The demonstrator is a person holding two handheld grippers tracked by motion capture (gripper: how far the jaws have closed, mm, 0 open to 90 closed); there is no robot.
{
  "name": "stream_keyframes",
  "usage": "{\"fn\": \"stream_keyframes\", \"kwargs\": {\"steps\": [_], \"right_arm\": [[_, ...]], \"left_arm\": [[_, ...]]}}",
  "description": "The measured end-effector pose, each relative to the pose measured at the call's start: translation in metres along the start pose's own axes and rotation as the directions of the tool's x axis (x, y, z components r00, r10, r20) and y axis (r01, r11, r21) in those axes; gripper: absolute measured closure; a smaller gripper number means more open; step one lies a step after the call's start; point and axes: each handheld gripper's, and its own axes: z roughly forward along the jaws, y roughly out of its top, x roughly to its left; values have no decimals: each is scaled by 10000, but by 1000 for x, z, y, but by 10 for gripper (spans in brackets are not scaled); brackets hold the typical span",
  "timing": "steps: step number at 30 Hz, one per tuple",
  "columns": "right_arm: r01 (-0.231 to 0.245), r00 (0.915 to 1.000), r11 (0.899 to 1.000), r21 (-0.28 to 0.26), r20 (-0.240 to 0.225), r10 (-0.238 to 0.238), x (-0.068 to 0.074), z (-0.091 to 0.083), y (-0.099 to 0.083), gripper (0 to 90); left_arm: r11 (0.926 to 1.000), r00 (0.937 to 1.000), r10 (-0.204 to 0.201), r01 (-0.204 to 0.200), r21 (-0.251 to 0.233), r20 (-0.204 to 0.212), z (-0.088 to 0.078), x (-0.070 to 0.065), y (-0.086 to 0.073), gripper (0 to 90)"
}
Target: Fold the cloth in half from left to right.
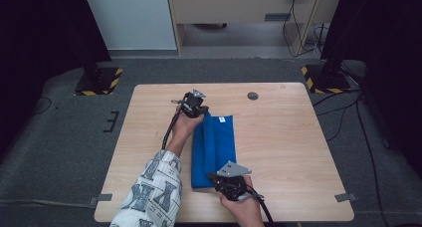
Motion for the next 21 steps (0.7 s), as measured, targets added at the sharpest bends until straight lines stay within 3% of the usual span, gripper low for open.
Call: {"fn": "stream_keyframes", "kwargs": {"steps": [21], "right_arm": [[79, 10000, 10000, -43, 15, -78, -13, -16, -8, 873]], "left_arm": [[9998, 9994, 180, -176, -129, 298, 11, -23, 14, 895]]}}
